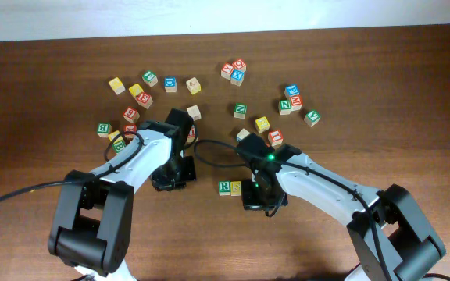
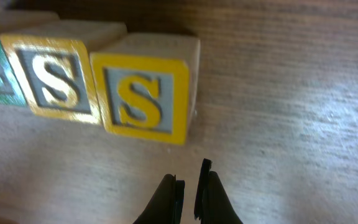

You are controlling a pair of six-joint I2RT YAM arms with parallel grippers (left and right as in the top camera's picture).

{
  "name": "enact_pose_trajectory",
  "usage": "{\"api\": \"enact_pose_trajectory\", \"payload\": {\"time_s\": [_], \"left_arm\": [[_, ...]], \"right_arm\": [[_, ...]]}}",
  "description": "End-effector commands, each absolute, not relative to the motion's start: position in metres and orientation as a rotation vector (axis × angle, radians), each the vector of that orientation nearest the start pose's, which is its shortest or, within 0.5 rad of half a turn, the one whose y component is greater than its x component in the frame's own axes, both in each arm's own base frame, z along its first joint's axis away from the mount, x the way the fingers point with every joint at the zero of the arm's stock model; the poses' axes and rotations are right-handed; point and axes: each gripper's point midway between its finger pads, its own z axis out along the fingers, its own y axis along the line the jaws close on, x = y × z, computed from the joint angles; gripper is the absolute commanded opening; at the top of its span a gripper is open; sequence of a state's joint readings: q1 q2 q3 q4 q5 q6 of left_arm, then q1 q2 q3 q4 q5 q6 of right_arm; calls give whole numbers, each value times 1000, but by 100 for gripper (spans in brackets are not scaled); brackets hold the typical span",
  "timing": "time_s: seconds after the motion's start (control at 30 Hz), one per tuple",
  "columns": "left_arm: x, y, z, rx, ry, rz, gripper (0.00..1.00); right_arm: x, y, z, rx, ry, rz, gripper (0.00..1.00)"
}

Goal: Spell out RSS

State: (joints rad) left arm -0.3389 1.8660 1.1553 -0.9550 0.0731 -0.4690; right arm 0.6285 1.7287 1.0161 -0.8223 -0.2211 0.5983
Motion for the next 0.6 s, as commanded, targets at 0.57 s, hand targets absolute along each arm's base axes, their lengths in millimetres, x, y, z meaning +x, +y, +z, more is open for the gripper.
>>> {"api": "enact_pose_trajectory", "payload": {"time_s": [0.57], "left_arm": [[277, -57, 13, -544, 3260, -58, 0]], "right_arm": [[226, 206, 14, 8, 3158, 324, 4]]}}
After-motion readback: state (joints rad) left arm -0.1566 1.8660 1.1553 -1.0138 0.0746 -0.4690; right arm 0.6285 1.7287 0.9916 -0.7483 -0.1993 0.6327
